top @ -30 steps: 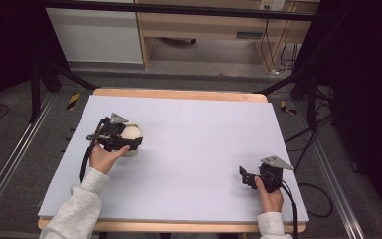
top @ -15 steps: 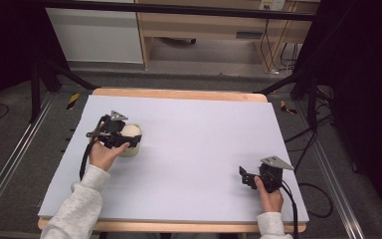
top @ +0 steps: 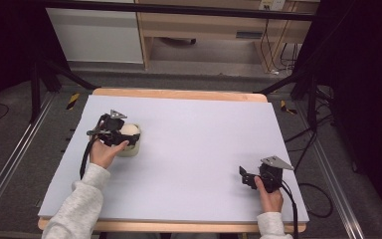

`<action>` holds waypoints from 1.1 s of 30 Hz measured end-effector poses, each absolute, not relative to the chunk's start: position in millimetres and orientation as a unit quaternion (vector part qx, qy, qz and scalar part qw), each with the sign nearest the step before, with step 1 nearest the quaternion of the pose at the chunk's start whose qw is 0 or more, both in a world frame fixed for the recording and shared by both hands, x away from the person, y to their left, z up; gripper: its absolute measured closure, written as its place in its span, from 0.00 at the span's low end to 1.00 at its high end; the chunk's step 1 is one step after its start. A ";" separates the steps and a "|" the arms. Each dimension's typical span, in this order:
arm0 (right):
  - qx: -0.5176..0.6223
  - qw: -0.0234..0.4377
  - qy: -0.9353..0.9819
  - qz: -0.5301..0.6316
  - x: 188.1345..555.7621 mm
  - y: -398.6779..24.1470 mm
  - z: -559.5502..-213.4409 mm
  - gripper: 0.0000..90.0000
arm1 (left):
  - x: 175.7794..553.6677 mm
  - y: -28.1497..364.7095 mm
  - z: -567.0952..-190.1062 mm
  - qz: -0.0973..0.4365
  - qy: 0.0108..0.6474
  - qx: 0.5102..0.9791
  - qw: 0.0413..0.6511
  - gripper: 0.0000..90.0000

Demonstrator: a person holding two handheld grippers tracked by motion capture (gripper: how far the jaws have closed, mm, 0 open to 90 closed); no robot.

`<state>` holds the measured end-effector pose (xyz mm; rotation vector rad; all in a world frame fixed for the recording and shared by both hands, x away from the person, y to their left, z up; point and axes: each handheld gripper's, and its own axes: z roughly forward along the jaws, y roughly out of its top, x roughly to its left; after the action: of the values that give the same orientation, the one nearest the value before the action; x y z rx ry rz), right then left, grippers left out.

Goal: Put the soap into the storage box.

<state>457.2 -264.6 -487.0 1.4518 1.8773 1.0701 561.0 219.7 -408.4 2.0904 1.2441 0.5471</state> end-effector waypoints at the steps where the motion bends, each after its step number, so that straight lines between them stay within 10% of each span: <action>1: 0.538 0.266 0.695 0.396 457.2 -264.5 -487.0 0.05 | 561.9 220.7 -409.4 0.207 0.473 0.796 0.315 0.27; 33: 0.538 0.266 0.695 0.396 457.3 -264.6 -487.0 0.05 | 572.6 231.1 -442.6 0.194 0.498 0.797 0.280 0.27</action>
<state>457.3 -264.6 -487.0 1.4514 1.8771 1.0698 572.6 231.1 -442.6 2.1380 1.3358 0.5210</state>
